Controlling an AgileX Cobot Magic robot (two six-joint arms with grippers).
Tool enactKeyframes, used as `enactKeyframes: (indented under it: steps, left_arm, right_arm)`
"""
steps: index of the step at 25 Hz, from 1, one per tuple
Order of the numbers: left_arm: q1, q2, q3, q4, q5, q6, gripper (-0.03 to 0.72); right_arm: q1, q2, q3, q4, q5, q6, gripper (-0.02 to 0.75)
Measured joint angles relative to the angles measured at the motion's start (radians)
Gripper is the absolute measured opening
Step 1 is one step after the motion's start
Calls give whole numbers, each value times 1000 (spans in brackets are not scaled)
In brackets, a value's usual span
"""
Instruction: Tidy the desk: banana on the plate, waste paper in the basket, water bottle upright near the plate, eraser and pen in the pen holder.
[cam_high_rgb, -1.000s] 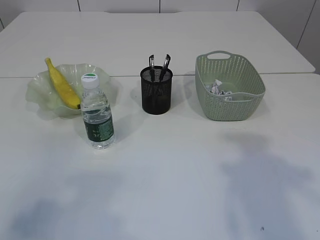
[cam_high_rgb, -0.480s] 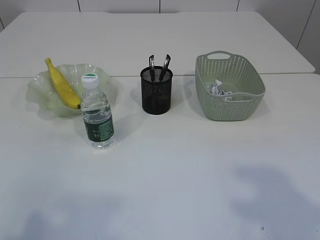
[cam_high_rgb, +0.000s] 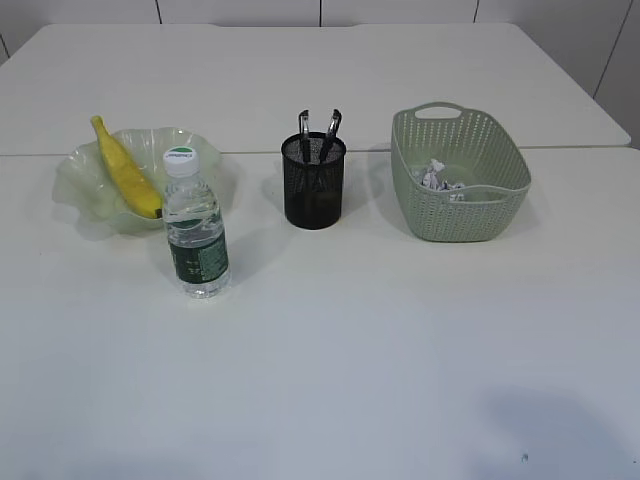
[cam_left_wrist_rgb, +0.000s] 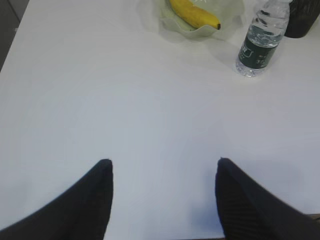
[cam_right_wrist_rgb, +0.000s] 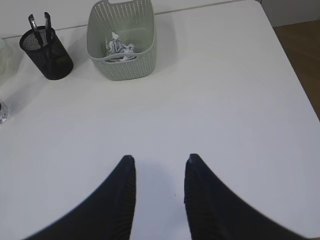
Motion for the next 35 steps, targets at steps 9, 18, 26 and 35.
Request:
enactKeyframes:
  steps: [9,18,26,35]
  left_arm:
    - [0,-179,35,-5,6,0,457]
    - [0,-180,42,-5,6,-1,439]
    - [0,-187,111,-3,6,-1,415]
    - [0,-187,189,13,-14,-1,416]
  right_arm:
    - [6,-219,224,10,2,0,247]
    - [6,-541,333,25,9,2,247]
    - [6,-549,383,5,10,-89,247]
    - [8,-549,496,-4,10,-114,247]
